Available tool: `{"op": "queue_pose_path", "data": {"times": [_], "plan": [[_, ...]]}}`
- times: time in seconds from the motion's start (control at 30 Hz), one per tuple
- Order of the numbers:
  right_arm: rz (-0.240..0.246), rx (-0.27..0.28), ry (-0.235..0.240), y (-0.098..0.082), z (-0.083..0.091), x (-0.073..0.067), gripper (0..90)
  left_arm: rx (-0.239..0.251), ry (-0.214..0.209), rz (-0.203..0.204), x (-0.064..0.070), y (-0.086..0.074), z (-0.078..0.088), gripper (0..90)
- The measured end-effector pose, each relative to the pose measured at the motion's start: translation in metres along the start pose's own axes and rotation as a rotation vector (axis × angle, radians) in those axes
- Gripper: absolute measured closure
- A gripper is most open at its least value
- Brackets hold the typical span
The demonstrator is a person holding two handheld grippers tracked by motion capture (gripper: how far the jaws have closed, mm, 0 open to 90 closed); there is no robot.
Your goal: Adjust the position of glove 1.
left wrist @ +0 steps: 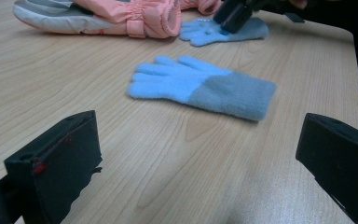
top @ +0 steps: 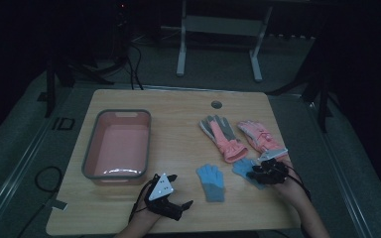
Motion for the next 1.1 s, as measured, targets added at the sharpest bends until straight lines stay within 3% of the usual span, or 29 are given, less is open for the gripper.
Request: {"op": "queue_pose_path", "data": {"times": [0.17, 0.3, 0.43, 0.5, 0.53, 0.63, 0.73, 0.9, 0.97, 1.0, 1.07, 1.1], "plan": [[-0.015, 0.03, 0.004, -0.001, 0.0, -0.001, 61.9, 0.001, -0.001, 0.002, 0.0, 0.0, 0.0, 0.0], [-0.028, 0.045, 0.008, -0.003, 0.0, -0.004, 77.0, 0.0, 0.0, 0.0, 0.0, 0.0, 0.0, 0.0], [-0.05, 0.035, -0.028, -0.004, 0.0, -0.008, 83.1, -0.001, 0.003, 0.003, 0.0, 0.0, 0.0, 0.0], [-0.095, 0.037, -0.056, -0.004, 0.0, -0.01, 84.5, -0.002, 0.005, 0.003, 0.0, 0.0, 0.0, 0.0], [-0.095, 0.037, -0.056, -0.004, 0.0, -0.01, 84.5, -0.002, 0.005, 0.003, 0.0, 0.0, 0.0, 0.0], [-0.18, 0.038, -0.119, -0.004, 0.005, -0.015, 86.0, -0.002, 0.006, 0.001, 0.0, 0.0, 0.0, 0.0], [-0.215, 0.062, -0.148, -0.001, 0.015, -0.021, 86.1, -0.003, 0.005, -0.002, 0.0, 0.0, 0.0, 0.0], [-0.349, 0.152, -0.191, 0.009, 0.047, -0.035, 86.1, -0.002, 0.006, 0.002, -0.001, 0.0, 0.0, 0.0], [-0.359, 0.163, -0.202, 0.01, 0.051, -0.037, 86.1, -0.002, 0.006, 0.002, -0.001, 0.0, 0.0, 0.0], [-0.412, 0.196, -0.22, 0.013, 0.058, -0.043, 86.1, -0.001, 0.007, 0.0, 0.0, 0.0, 0.0, 0.0], [-0.423, 0.201, -0.235, 0.013, 0.06, -0.045, 86.2, -0.002, 0.007, -0.001, 0.0, 0.0, 0.0, 0.0], [-0.457, 0.22, -0.247, 0.012, 0.062, -0.048, 86.2, -0.001, 0.007, -0.002, 0.0, 0.0, 0.0, 0.0]]}}
Point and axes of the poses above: each handheld gripper's, and its own axes: z roughly backward along the jaws, y roughly out of its top, x roughly to its right, the point moved 9 cm from there along -z, roughly forward along the jaws, and after that the axes turned 12 degrees about -z, right-handed, at the moved point
